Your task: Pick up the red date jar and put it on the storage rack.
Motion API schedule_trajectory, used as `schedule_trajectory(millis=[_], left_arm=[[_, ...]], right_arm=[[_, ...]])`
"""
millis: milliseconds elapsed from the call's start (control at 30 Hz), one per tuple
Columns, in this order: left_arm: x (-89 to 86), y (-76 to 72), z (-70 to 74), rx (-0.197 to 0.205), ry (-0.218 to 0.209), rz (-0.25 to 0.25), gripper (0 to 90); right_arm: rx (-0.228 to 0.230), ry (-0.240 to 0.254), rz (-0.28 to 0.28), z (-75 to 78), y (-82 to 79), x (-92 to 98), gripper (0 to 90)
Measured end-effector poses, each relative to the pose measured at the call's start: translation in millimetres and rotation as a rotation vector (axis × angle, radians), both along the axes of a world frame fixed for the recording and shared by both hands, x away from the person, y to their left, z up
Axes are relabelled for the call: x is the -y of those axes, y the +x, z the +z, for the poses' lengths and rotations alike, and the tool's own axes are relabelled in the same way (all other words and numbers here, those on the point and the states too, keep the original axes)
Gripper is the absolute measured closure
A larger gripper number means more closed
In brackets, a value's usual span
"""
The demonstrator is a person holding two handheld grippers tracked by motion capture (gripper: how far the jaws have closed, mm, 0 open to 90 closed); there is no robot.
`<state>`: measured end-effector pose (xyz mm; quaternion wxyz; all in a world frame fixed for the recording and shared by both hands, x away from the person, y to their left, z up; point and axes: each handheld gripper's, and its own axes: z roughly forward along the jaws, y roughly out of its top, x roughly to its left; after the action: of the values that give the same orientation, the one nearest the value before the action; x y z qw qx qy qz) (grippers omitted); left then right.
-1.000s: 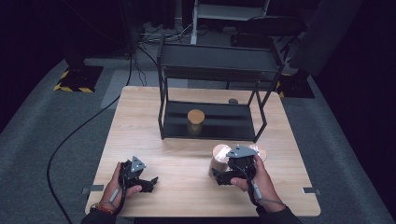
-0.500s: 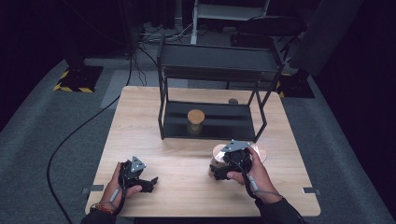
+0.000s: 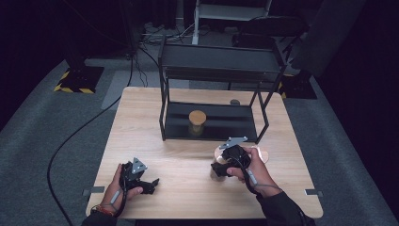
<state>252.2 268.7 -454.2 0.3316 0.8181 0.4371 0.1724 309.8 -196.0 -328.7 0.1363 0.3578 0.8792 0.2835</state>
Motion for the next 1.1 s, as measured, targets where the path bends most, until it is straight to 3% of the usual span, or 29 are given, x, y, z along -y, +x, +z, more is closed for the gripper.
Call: schedule_trajectory(millis=[300,467,1100], left_arm=[[0.0,0.0,0.0,0.0,0.0,0.0,0.5],[0.0,0.0,0.0,0.0,0.0,0.0,0.5],[0.0,0.1,0.0,0.0,0.0,0.0,0.5]], right_arm=[[-0.003,0.008,-0.008,1.9,2.3,-2.3,19.6],[0.019,-0.002,-0.006,2.9,-1.4,-4.8,23.2],[0.025,0.006,0.002,3.8,-2.4,-4.2,24.5]])
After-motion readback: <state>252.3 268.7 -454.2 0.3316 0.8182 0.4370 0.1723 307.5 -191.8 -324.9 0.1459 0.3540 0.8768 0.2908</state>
